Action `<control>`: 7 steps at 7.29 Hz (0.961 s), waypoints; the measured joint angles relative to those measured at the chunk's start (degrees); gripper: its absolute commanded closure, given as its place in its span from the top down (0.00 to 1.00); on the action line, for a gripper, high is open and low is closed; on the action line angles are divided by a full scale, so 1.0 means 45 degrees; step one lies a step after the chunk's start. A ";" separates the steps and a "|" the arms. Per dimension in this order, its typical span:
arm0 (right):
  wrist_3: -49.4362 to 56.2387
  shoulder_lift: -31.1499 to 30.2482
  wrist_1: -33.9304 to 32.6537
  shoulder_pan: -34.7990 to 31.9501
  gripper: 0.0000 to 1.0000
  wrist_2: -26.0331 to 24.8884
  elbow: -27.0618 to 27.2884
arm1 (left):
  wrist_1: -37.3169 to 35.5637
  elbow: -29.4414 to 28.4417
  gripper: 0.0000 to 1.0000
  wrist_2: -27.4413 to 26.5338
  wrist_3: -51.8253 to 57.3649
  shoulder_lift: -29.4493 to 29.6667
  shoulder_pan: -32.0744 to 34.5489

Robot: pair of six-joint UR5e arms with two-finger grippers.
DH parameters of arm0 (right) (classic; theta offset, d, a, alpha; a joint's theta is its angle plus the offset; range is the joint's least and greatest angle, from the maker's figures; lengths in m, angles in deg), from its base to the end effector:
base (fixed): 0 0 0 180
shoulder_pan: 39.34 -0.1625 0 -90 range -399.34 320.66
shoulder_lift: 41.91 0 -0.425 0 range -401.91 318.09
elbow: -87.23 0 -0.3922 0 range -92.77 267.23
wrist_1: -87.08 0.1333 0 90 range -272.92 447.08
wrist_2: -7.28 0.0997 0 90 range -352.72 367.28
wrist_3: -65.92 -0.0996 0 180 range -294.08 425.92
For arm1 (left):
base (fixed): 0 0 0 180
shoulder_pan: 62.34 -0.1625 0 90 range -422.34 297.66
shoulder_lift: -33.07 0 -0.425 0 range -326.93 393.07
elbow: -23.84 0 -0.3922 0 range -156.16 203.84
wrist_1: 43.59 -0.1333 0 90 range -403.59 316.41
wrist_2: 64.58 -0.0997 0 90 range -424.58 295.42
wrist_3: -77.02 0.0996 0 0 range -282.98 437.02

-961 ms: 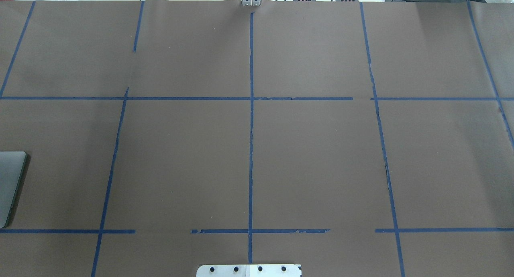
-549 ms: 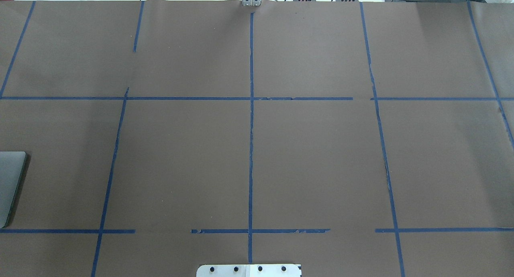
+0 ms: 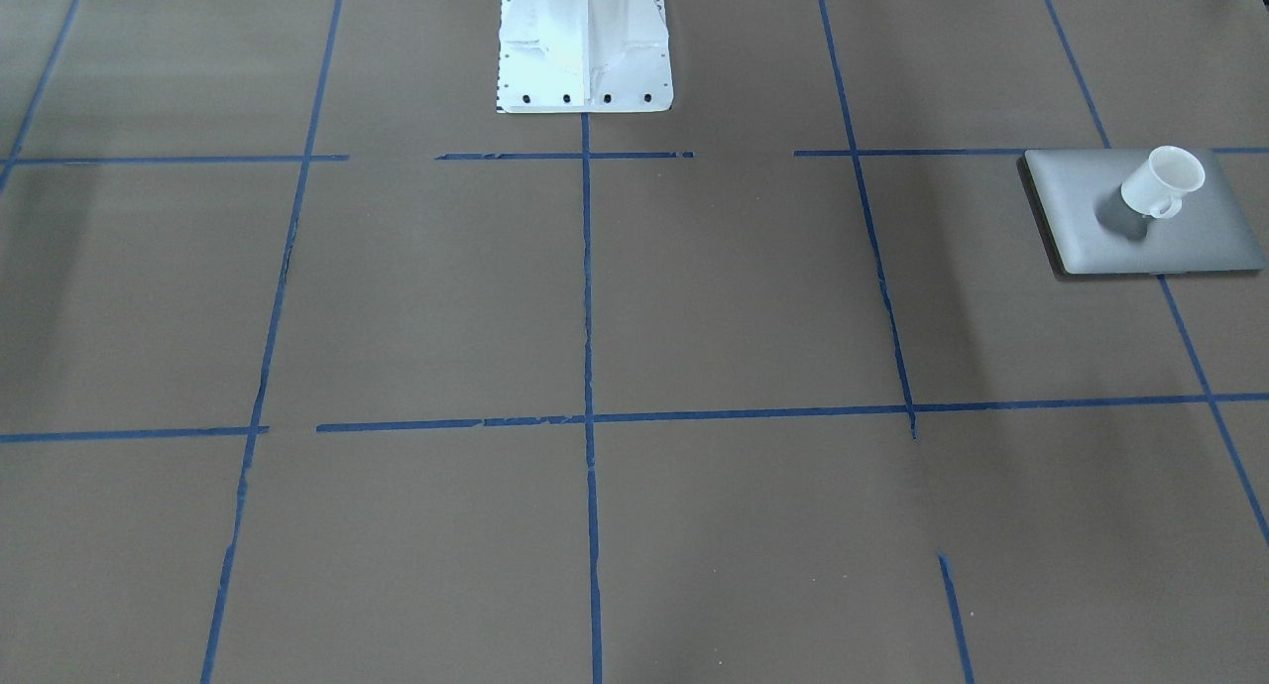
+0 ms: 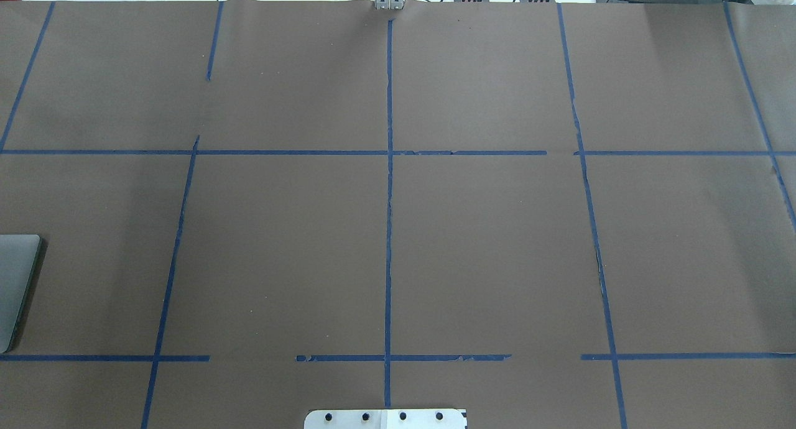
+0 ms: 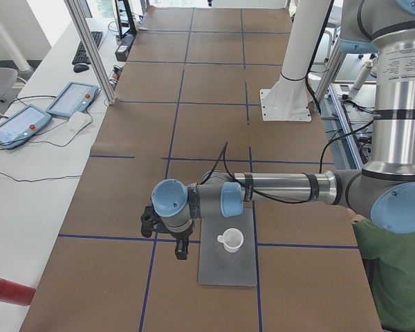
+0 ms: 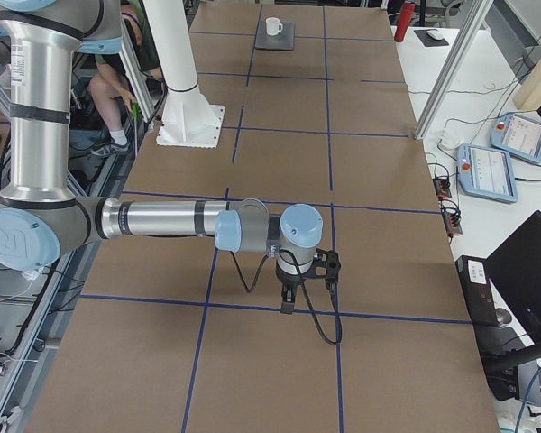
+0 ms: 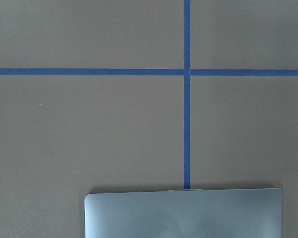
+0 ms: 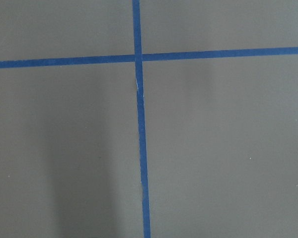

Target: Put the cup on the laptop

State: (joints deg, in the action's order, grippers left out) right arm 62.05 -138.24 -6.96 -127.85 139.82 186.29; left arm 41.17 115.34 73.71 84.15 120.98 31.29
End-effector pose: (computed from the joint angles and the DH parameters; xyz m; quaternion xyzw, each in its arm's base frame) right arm 0.0544 -0.4445 0.6419 -0.0276 -0.3618 0.0235 0.9315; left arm -0.0885 -0.4645 0.6673 -0.0079 0.4111 0.0070 0.9115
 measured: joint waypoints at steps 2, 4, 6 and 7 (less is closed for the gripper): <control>0.0000 0.0000 0.0000 0.0000 1.00 0.0000 0.0000 | -0.0004 0.0000 1.00 -0.0053 0.0010 -0.0058 -0.0005; 0.0000 0.0000 0.0000 0.0000 1.00 0.0000 0.0000 | -0.0018 0.0008 1.00 -0.0128 0.0022 -0.0122 -0.0018; 0.0000 0.0000 0.0000 0.0000 1.00 0.0000 0.0000 | -0.0024 0.0019 1.00 -0.0263 -0.0002 -0.0130 -0.0024; 0.0000 0.0000 0.0000 0.0000 1.00 0.0000 0.0000 | -0.0030 0.0003 1.00 -0.0287 -0.0013 -0.0115 -0.0039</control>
State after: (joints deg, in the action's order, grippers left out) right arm 62.05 -138.24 -6.96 -127.85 139.82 186.29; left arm 41.03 115.35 72.42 84.09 120.46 31.11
